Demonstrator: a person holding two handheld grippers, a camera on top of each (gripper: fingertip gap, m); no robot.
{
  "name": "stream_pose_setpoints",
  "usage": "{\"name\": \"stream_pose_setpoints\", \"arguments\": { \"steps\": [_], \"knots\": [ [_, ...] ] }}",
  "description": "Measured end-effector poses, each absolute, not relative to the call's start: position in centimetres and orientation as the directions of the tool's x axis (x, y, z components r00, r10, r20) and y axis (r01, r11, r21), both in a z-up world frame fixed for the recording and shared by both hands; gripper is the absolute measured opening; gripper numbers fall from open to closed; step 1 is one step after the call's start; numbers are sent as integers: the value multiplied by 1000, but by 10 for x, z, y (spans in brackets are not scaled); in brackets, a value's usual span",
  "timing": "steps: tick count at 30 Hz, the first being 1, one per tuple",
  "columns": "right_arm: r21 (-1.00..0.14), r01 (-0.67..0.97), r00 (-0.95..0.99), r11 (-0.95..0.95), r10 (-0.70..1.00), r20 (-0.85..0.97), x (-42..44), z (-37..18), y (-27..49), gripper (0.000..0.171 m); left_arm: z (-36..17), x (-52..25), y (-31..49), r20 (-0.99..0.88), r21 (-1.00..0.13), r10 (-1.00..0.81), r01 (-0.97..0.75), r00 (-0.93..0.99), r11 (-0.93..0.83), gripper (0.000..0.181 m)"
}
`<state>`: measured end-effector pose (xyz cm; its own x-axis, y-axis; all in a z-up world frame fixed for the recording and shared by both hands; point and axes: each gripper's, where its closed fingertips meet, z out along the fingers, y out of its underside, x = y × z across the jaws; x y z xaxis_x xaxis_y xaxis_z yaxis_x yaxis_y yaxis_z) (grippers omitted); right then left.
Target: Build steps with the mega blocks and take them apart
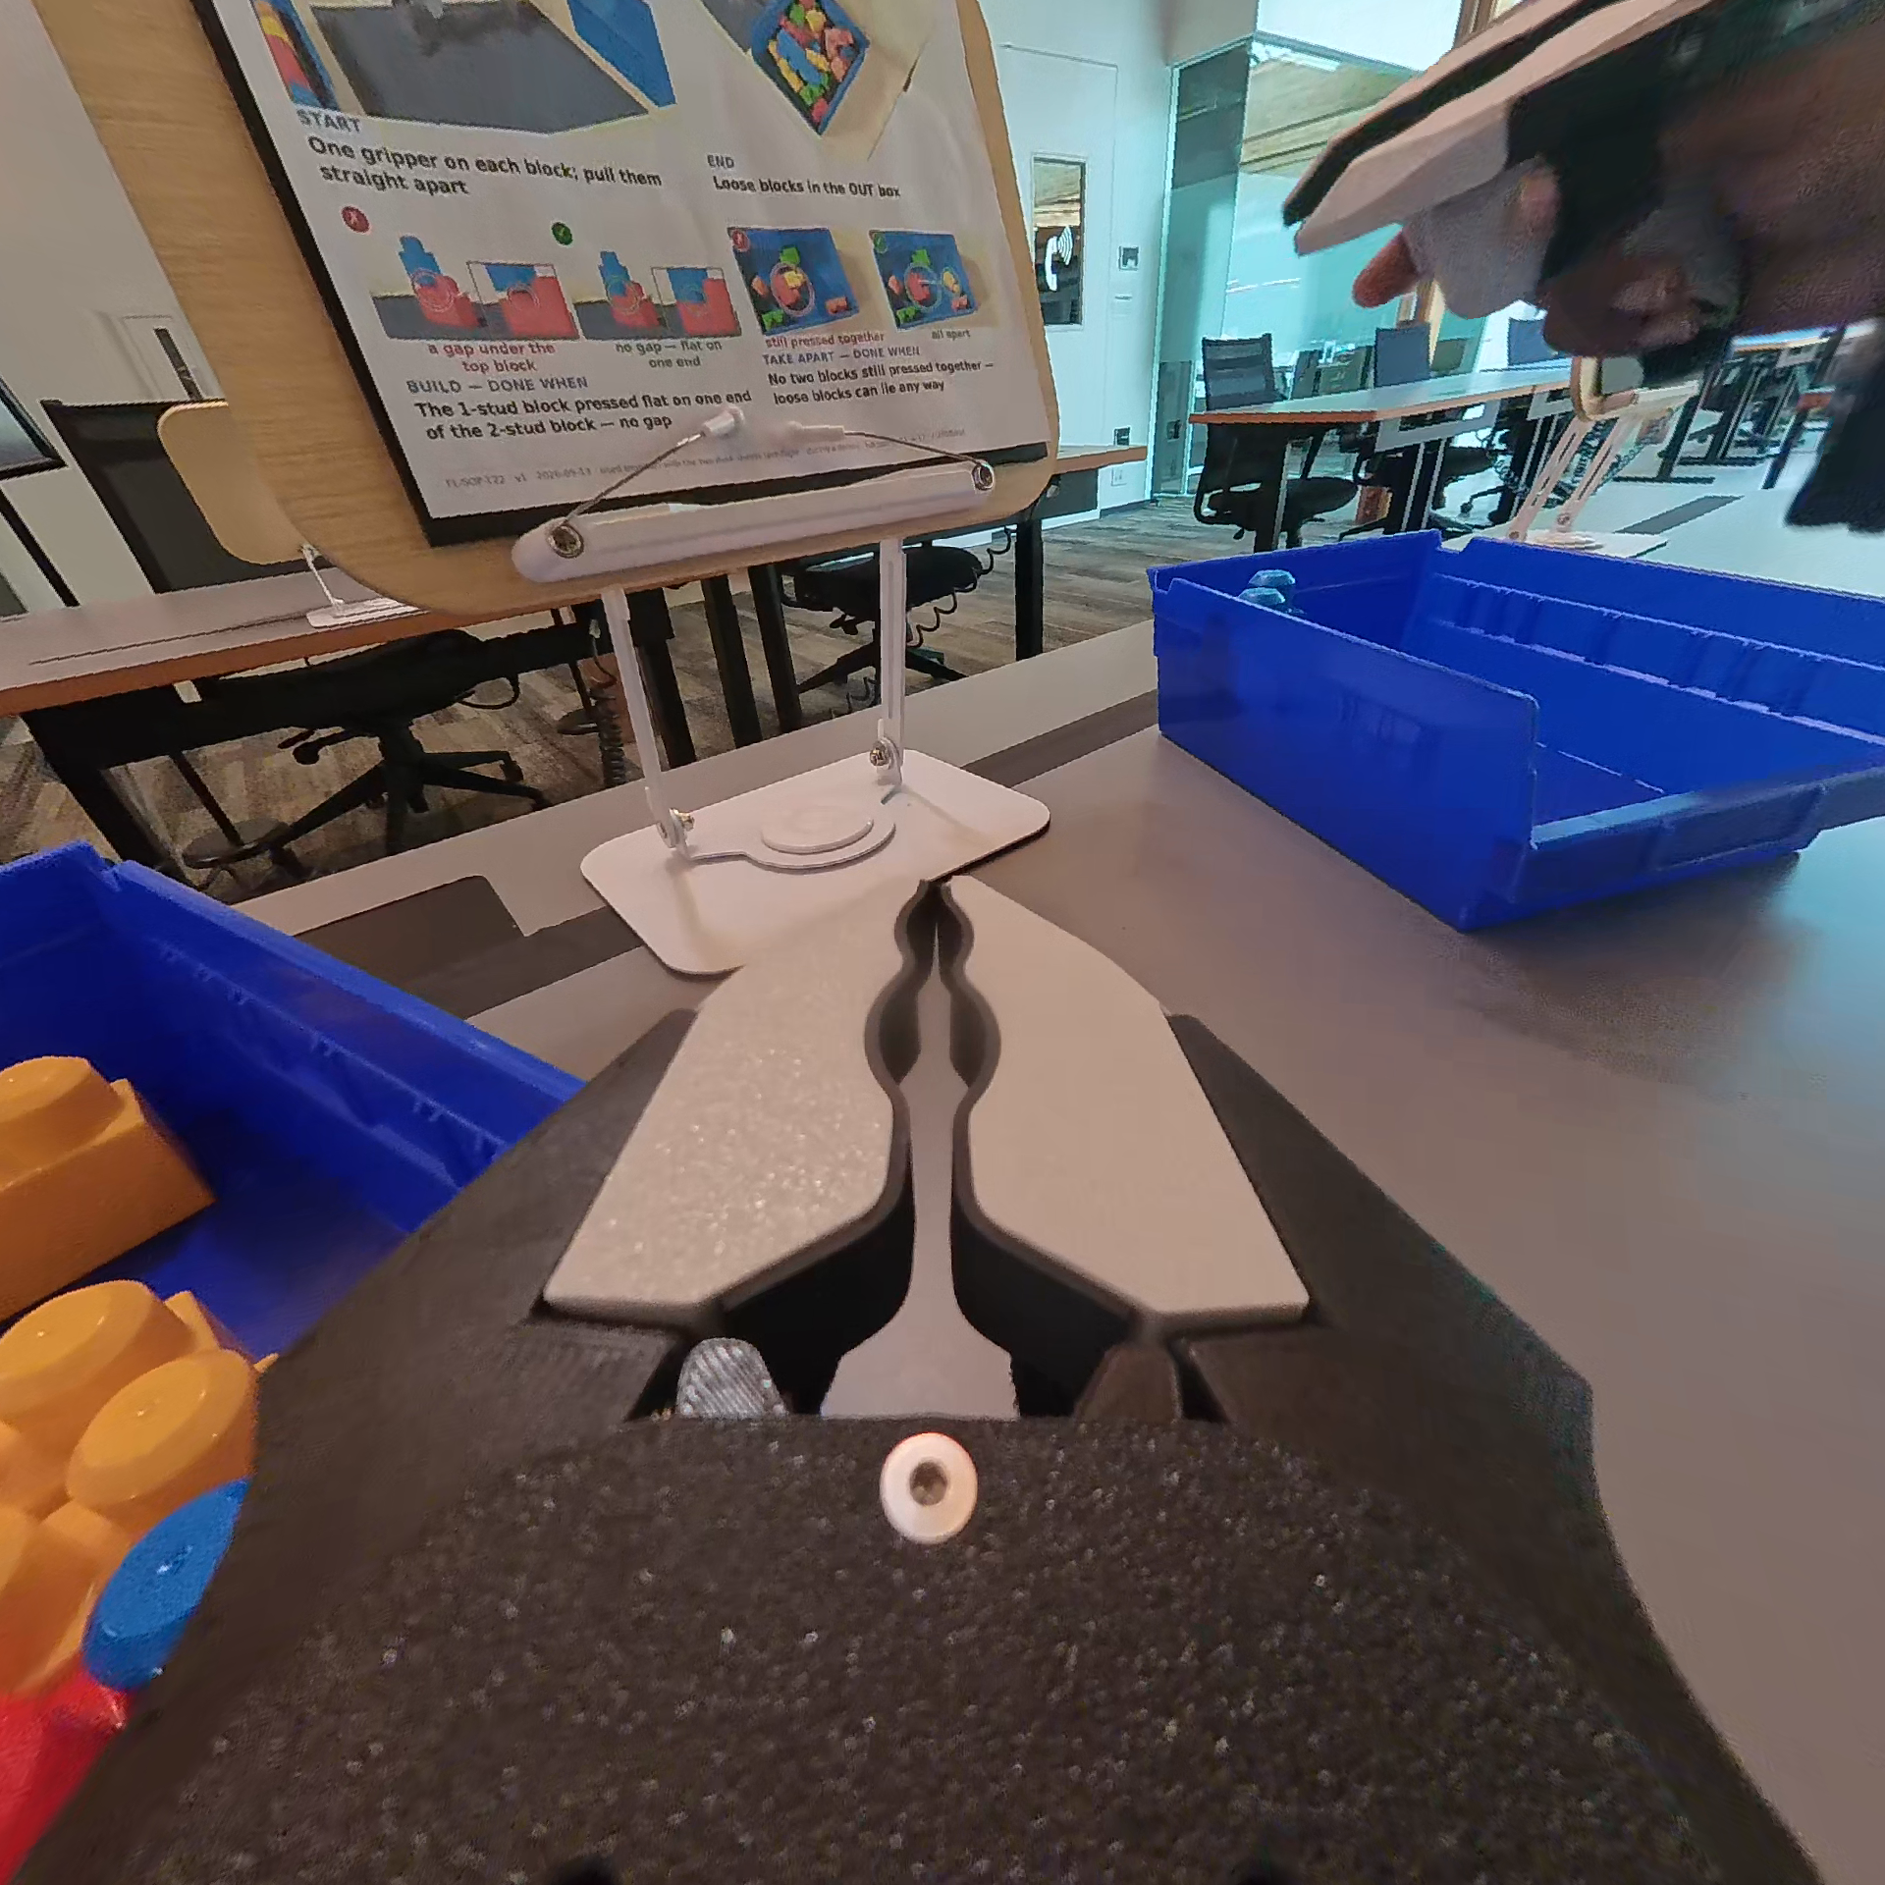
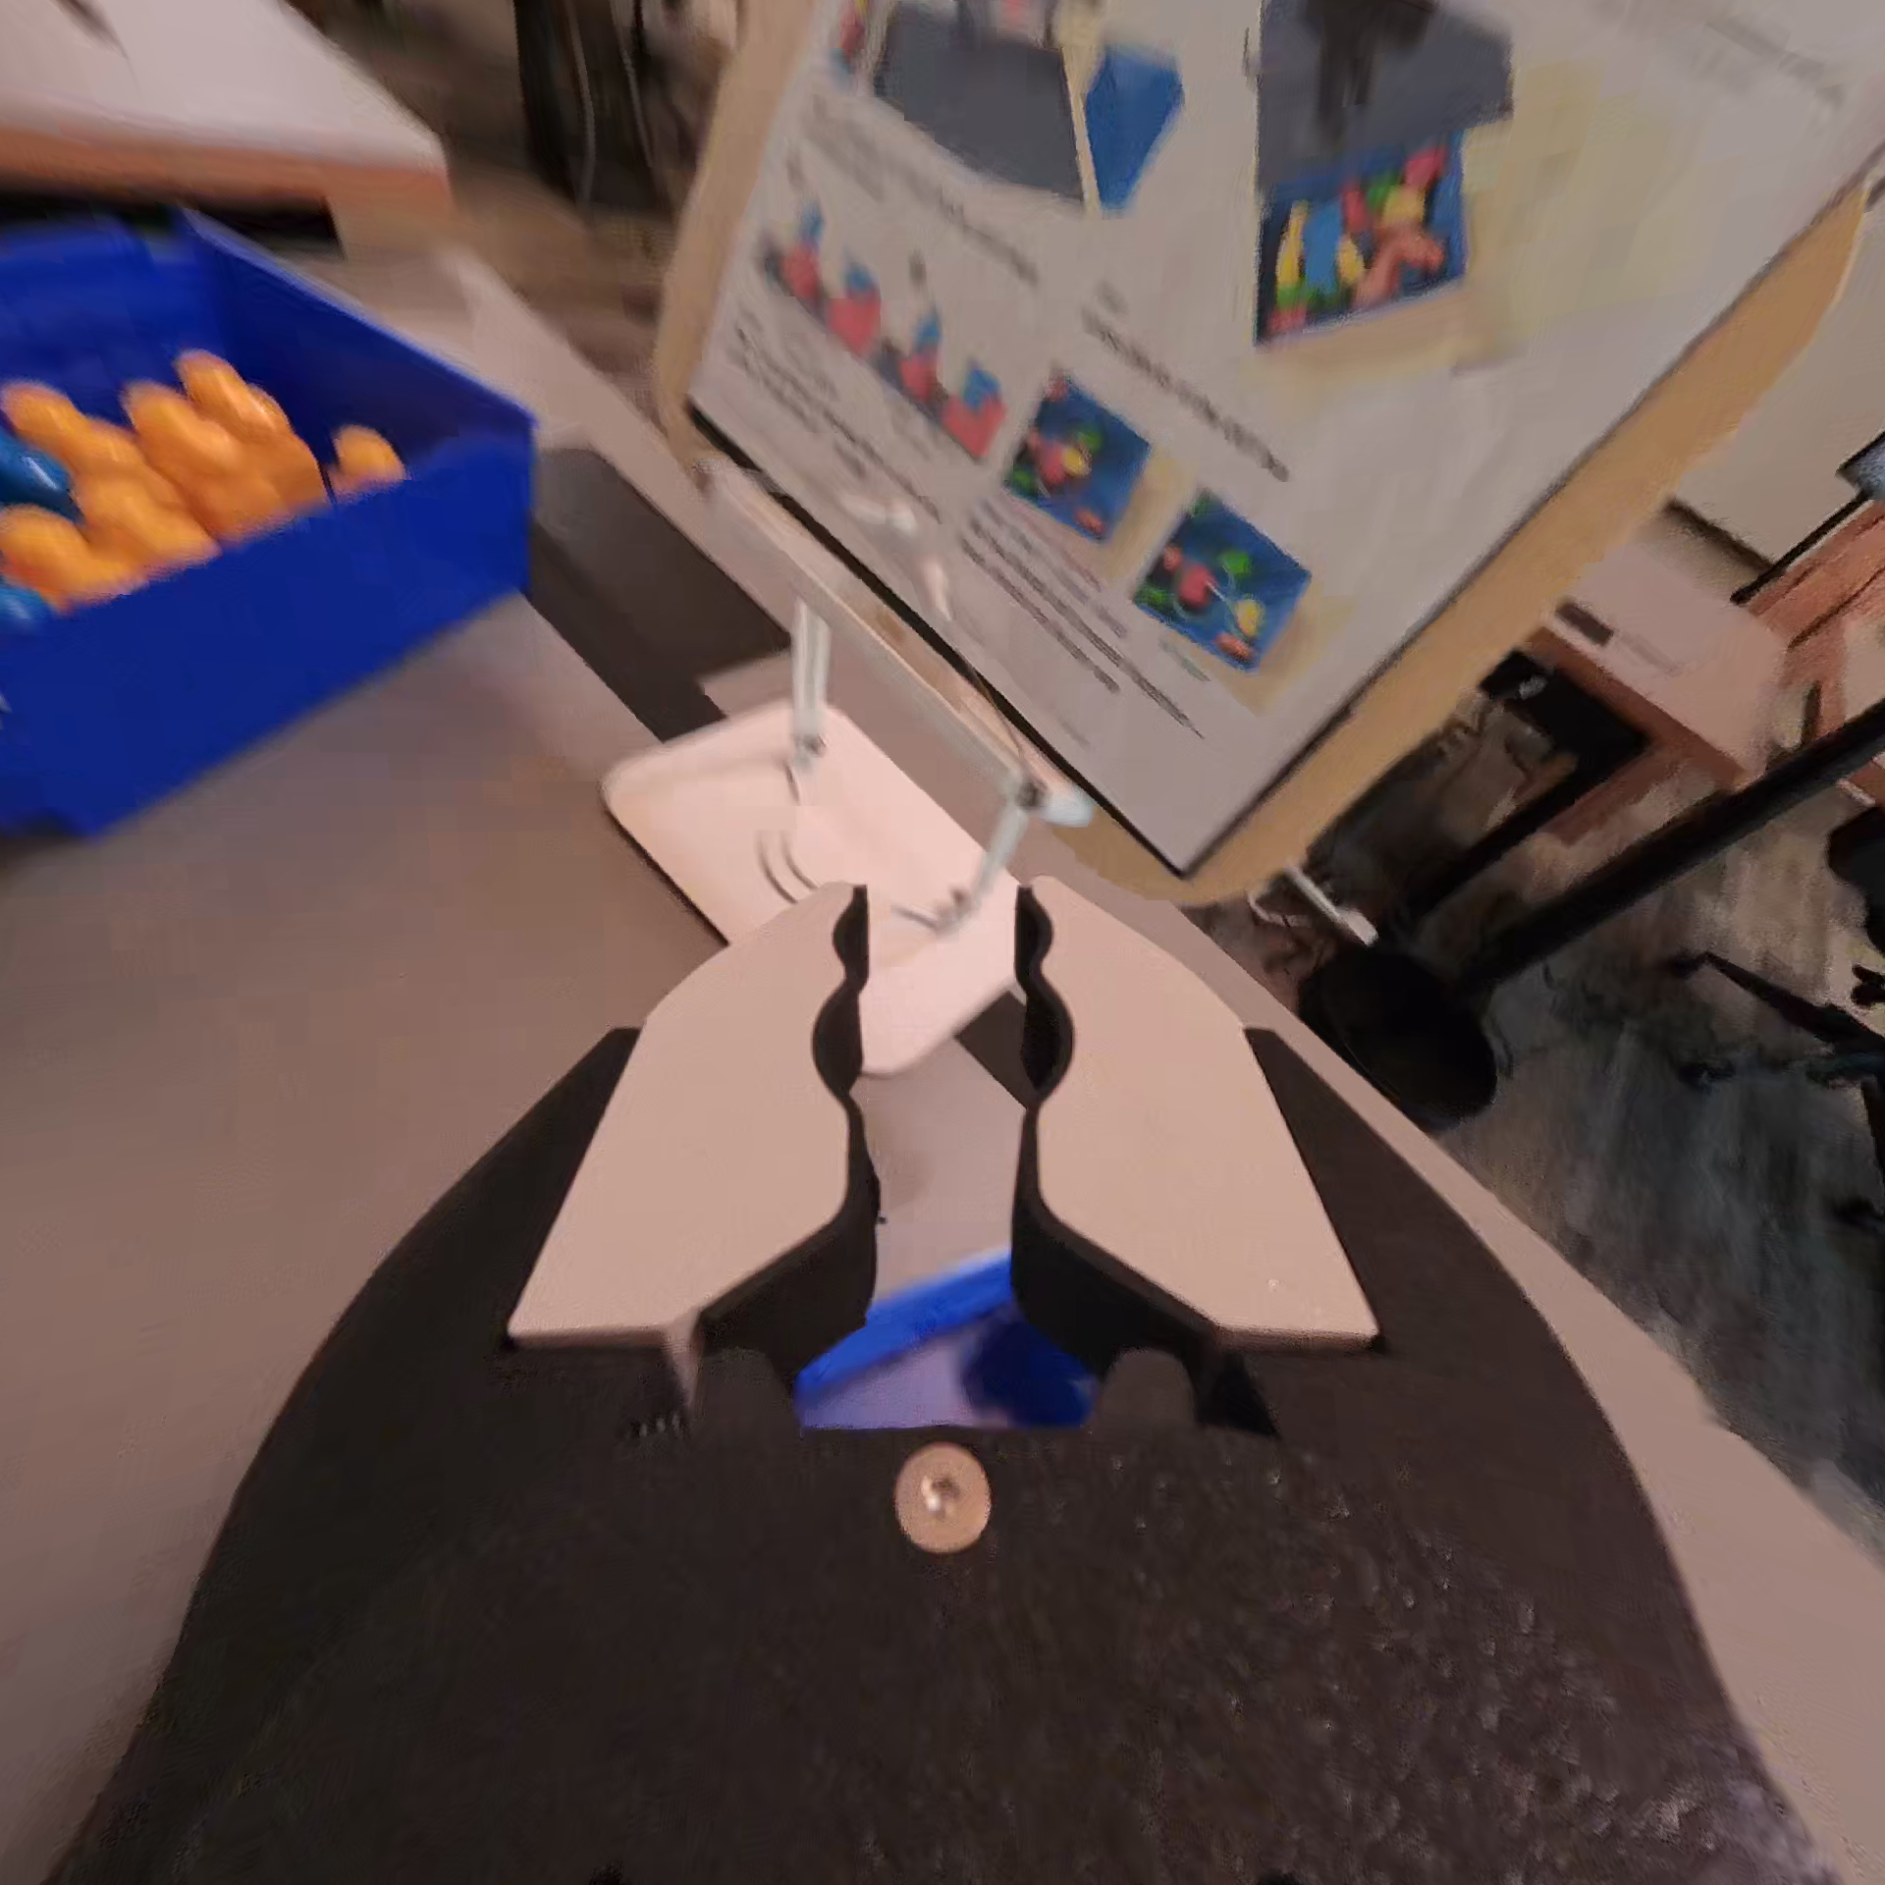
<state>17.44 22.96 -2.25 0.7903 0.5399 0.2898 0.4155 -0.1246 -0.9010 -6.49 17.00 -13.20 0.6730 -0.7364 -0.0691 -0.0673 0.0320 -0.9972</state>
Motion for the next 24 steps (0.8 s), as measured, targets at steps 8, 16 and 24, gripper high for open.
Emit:
{"name": "stream_pose_setpoints", "arguments": {
  "steps": [8, 16, 24],
  "knots": [
    [-998, 5, 834, -65, 551, -31, 71, -62, 175, 17, -133, -65, 170, -79, -996, -730, -79, 678, 34, 0],
    [-1000, -28, 814, -6, 580, -26, 42, -109, 163, 7, -131, -67, 170, -64, -997, -734, -75, 676, 18, 0],
    [-1000, -19, 819, -13, 573, -23, 48, -117, 164, 5, -69, -114, 195, 16, -999, -673, 41, 740, 22, 0]
  ]
}}
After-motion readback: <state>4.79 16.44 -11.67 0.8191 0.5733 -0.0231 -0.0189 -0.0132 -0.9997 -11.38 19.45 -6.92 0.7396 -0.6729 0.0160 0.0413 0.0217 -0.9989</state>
